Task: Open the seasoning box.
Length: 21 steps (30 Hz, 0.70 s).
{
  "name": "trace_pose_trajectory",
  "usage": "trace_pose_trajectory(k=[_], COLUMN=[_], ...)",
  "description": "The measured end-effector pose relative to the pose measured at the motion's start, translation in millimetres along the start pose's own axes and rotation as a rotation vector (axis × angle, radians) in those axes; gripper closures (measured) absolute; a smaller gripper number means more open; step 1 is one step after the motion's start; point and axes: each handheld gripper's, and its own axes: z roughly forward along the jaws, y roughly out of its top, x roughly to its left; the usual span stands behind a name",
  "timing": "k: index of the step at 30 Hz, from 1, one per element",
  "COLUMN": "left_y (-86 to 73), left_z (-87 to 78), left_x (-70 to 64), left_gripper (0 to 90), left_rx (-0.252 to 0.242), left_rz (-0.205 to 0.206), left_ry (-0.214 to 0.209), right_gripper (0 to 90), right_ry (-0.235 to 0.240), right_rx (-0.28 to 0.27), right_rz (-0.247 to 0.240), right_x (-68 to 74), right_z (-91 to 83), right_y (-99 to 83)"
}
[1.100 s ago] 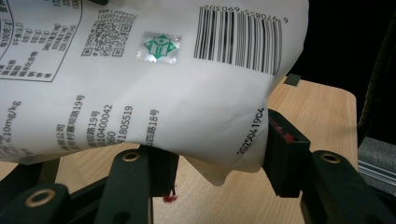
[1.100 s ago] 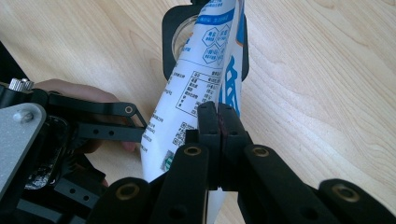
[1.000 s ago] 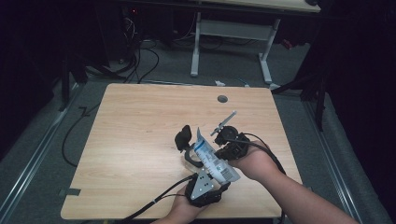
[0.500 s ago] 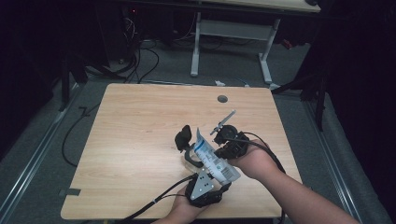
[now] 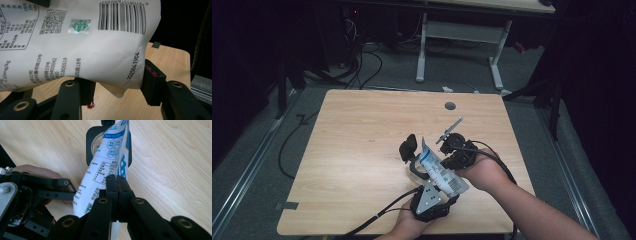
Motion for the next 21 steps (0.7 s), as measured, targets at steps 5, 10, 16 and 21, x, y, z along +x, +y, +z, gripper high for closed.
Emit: trace_pose_trajectory(k=[5,10,16,21], left_y=[1.0,1.9,2.8,2.7], left_z=[0.2,0.1,-0.3,-0.4], left_x=[0.5,1.0,1.9,2.3], left_gripper=[51.5,50.8,50.8,50.8], left_rx=[-0.006,-0.008,-0.009,-0.008], left_rz=[-0.008,-0.012,-0.009,-0.004], left_ry=[-0.003,-0.006,-0.002,0.001], right_gripper=[90.0,90.0,90.0,90.0], right_ry=[-0.003,-0.006,-0.011,-0.010], right_rx=[0.001,0.004,0.001,0.003], right_rz=[-0.009,-0.014,-0.020,-0.018], right_x=[0.4,0.8,1.7,2.0], right_z=[-0.3,-0.7,-1.2,-1.0], right_y=[2.4,4.2,6.4,7.0])
